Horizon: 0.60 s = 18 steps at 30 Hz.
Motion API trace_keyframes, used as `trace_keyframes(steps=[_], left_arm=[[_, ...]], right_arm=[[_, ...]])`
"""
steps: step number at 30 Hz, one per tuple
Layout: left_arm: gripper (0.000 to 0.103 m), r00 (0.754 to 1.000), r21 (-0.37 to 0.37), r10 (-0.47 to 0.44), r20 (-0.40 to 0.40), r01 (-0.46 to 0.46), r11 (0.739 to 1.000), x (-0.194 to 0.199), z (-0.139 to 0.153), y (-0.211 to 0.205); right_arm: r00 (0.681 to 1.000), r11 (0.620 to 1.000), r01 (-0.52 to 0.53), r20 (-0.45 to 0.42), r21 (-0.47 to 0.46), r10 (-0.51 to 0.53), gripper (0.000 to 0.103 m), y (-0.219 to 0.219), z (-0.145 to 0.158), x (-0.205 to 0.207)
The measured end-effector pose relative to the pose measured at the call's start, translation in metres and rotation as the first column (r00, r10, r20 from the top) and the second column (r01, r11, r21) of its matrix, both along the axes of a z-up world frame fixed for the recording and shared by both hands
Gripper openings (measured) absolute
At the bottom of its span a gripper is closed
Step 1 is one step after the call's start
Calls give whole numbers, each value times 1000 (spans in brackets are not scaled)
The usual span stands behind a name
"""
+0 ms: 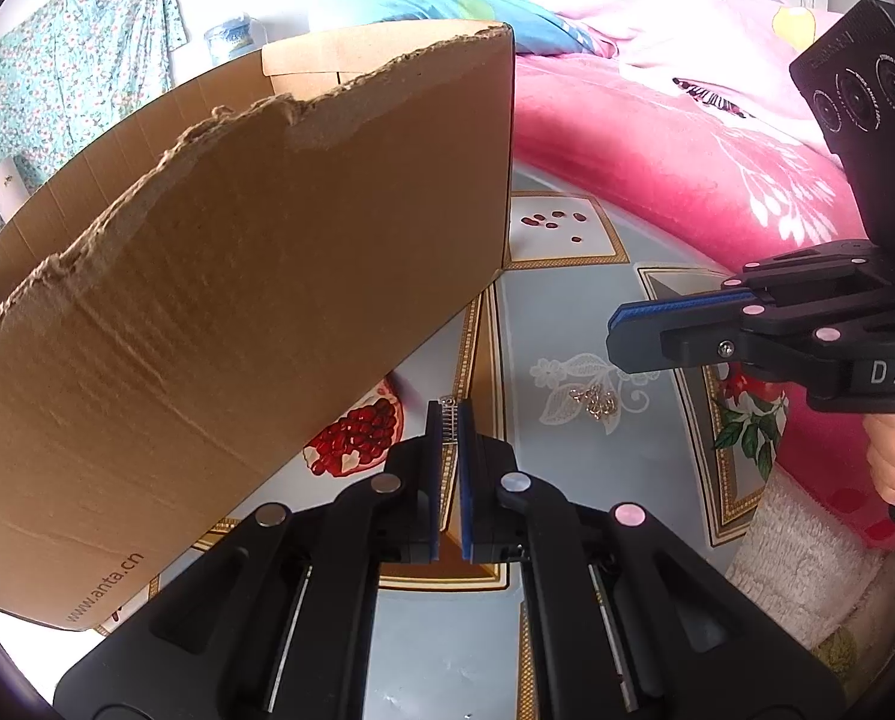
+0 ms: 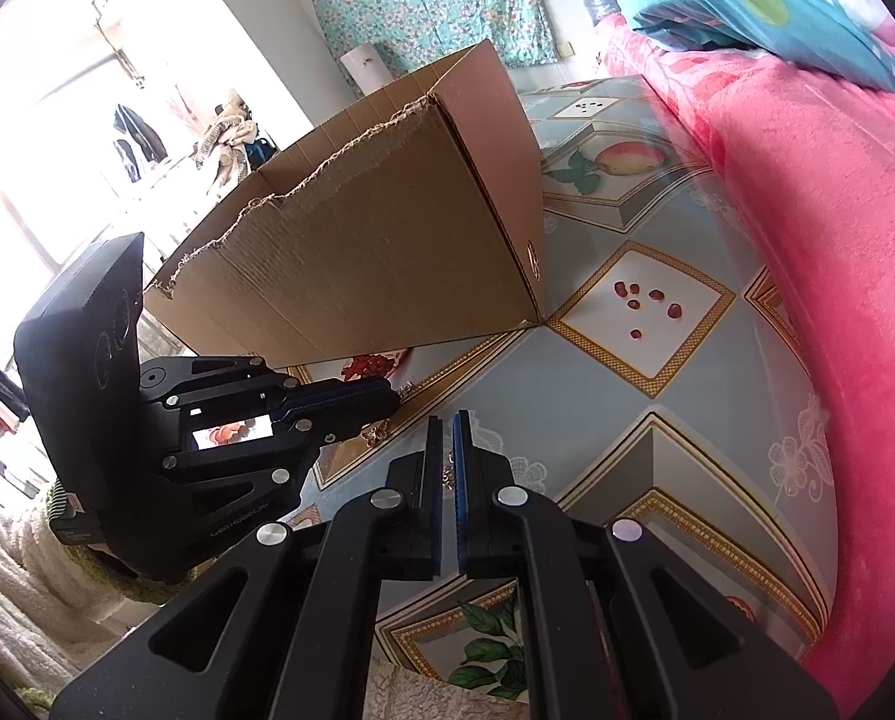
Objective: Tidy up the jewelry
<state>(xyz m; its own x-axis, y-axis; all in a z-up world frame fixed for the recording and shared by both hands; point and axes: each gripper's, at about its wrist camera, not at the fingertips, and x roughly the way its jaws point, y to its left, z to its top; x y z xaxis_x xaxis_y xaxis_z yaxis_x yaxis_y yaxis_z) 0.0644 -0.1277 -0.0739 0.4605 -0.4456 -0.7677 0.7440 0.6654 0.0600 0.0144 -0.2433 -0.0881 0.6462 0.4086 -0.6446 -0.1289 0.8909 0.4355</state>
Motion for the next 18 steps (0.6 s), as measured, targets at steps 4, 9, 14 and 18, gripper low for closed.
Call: trace_keyframes(steps=[4,9,14,18], left_arm=[[0,1000,-26,15,-5,-16,1000,2,4,6],[0,999,-54,37,-8,-38,998,3,9,16],[0,999,-80,43,-18,-45,996,1,13,24],[0,996,-87,72,-60,-78,993,10,8,25]], right_arm=[[1000,1000,2,-3,-15,-2,4,-1,1,-1],[1000,998,-8,-17,-57,7,9,3,0,0],[1000,996,-22,-12,-85,21,26,8,1,0],[1000,996,-28,-12,-85,27,26,12,1,2]])
